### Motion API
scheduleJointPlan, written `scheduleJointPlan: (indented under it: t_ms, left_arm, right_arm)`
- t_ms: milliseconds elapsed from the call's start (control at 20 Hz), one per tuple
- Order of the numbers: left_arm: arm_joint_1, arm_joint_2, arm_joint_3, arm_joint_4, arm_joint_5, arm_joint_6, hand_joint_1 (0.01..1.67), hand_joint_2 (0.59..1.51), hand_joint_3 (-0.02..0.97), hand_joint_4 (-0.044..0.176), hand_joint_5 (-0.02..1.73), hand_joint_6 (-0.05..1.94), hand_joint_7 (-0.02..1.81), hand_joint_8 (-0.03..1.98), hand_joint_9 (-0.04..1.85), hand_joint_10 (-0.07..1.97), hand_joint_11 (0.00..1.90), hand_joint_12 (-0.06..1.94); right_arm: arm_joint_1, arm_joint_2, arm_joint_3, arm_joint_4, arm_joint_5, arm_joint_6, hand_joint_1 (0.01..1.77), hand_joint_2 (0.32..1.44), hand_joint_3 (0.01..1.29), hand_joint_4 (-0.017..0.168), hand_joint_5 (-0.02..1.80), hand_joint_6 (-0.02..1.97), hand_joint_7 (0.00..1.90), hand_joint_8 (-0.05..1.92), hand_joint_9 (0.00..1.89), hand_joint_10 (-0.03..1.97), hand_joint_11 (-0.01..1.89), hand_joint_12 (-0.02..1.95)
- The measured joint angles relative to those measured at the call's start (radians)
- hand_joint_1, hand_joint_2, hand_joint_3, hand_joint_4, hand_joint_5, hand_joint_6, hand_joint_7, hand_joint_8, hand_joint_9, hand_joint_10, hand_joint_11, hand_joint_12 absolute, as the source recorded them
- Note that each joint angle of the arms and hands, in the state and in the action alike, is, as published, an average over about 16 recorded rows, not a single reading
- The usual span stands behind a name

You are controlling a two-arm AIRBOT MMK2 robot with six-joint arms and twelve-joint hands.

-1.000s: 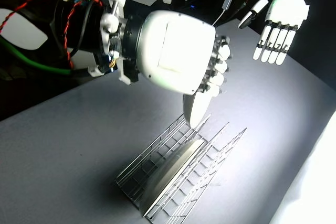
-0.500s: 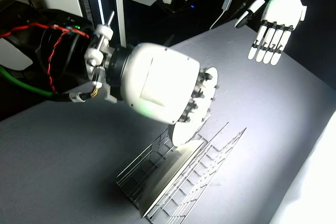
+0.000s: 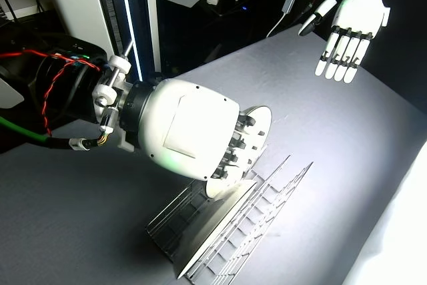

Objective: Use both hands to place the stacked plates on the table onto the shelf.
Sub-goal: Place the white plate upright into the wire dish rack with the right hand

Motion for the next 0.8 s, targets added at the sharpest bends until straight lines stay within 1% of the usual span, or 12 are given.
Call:
scheduleJointPlan:
  t_ms: [50,150,500,800]
  left_arm:
    - [0.000,0.000,0.000,0.000,0.000,0.000,0.01,1.133,0.005,0.000,0.07,0.01,0.03,0.00,0.02,0.01,0.02,0.01]
    - [0.000,0.000,0.000,0.000,0.001,0.000,0.01,1.132,0.005,0.000,0.07,0.01,0.03,0.00,0.02,0.01,0.02,0.01]
    - [0.000,0.000,-0.002,0.001,0.002,0.000,0.01,1.133,0.005,0.000,0.07,0.01,0.03,0.00,0.02,0.01,0.02,0.01]
    - [0.000,0.000,-0.004,0.000,-0.001,0.000,0.01,1.133,0.005,0.000,0.07,0.01,0.03,0.00,0.02,0.01,0.02,0.01]
  right_arm:
    - [-0.004,0.000,0.004,-0.013,0.003,-0.001,1.45,1.03,0.01,-0.008,0.85,1.02,0.96,0.87,0.86,1.03,0.80,1.46]
    - [-0.012,0.000,0.010,-0.041,0.010,-0.002,1.44,1.04,0.01,-0.008,0.83,0.93,0.95,0.83,0.86,0.90,0.77,1.39]
    - [-0.027,0.000,0.021,-0.121,0.030,-0.007,1.35,1.06,0.01,-0.007,0.76,0.51,0.87,0.47,0.81,0.47,0.56,1.23]
    - [-0.015,-0.001,0.023,-0.163,0.052,-0.010,1.17,1.07,0.01,-0.005,0.68,0.10,0.77,0.13,0.73,0.09,0.35,1.12]
